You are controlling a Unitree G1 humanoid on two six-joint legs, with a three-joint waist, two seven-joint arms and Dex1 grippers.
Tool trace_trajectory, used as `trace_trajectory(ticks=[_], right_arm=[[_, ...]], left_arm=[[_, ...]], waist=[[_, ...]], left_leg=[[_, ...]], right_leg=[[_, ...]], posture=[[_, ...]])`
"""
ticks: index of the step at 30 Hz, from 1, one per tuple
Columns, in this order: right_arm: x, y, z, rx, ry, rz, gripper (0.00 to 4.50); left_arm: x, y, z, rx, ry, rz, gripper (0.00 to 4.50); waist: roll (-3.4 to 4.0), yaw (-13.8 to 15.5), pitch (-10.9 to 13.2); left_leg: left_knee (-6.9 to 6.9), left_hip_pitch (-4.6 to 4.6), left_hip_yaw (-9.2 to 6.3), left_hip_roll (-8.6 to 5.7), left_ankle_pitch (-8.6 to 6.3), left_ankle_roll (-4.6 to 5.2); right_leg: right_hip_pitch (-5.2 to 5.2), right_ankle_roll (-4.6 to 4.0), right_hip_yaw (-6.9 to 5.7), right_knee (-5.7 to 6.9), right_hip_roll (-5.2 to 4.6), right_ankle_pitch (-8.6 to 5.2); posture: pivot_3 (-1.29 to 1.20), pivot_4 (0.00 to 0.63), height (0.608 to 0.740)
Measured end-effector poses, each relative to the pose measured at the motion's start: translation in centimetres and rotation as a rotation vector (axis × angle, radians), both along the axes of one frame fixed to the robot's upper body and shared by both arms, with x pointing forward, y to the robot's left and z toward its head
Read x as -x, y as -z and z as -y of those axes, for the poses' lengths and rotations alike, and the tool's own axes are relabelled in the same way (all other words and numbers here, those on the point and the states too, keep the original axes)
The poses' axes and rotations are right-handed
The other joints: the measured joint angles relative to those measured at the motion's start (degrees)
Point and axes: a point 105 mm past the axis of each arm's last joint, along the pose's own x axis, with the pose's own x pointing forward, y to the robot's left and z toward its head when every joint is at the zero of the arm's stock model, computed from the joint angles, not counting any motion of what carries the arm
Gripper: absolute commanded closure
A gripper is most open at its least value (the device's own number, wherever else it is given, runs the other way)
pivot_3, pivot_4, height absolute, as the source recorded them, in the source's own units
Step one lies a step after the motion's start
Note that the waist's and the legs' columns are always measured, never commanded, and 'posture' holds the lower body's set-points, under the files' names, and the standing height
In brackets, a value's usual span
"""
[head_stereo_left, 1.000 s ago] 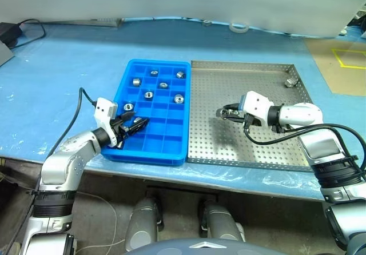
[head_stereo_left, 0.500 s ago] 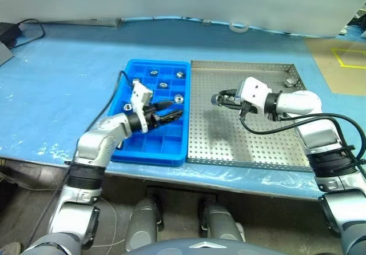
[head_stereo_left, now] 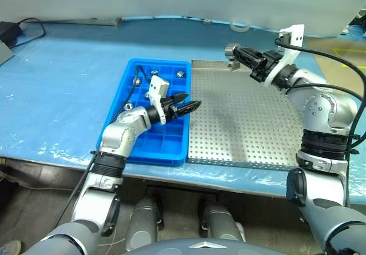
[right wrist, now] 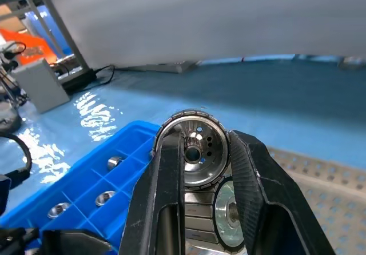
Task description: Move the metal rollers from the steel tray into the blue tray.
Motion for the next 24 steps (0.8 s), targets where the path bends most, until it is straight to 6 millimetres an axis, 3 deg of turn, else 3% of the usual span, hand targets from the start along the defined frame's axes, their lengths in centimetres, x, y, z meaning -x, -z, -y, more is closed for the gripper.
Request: trace_trajectory(ticks=[4, 8, 19, 24], right_arm=[[-0.1, 0.7, -0.8, -0.168, 0.007, -0.092, 3.75], [0.4, 0.6, -2.8, -0.227, -0.024, -0.11, 3.75], [2.1, -1.2, -4.4, -0.261, -0.106, -0.054, 3.75], [2.5, -0.4, -4.5, -0.25, -0.125, -0.073, 3.75]], left_arm=[[0.0, -1.4, 1.6, 0.081, 0.039, -0.006, 0.91], [-0.6, -0.4, 2.8, 0.101, 0.047, -0.073, 0.91], [-2.0, -1.4, 2.6, 0.123, -0.016, -0.04, 0.91], [-1.8, -1.6, 2.9, 0.126, -0.009, -0.028, 0.91]], waist=[[0.01, 0.02, -0.01], [0.02, -0.01, -0.01], [0.02, 0.14, -0.01], [0.02, 0.18, -0.01]], left_leg=[[-0.05, 0.01, 0.01, 0.0, -0.06, -0.18], [-0.13, 0.0, 0.04, 0.0, -0.04, -0.23], [-0.68, 0.0, 0.04, -0.05, 0.38, -0.57], [-0.77, -0.01, 0.04, -0.05, 0.4, -0.59]], right_leg=[[-0.02, 0.0, 0.0, 0.0, 0.0, 0.0], [-0.07, 0.0, 0.0, -0.03, 0.0, 0.0], [-0.21, 0.0, -0.03, -0.15, 0.0, 0.0], [-0.25, 0.0, -0.06, -0.15, 0.0, 0.0]], posture=[[-0.18, 0.15, 0.74], [-0.19, 0.15, 0.74], [-0.2, 0.15, 0.74], [-0.21, 0.15, 0.74]])
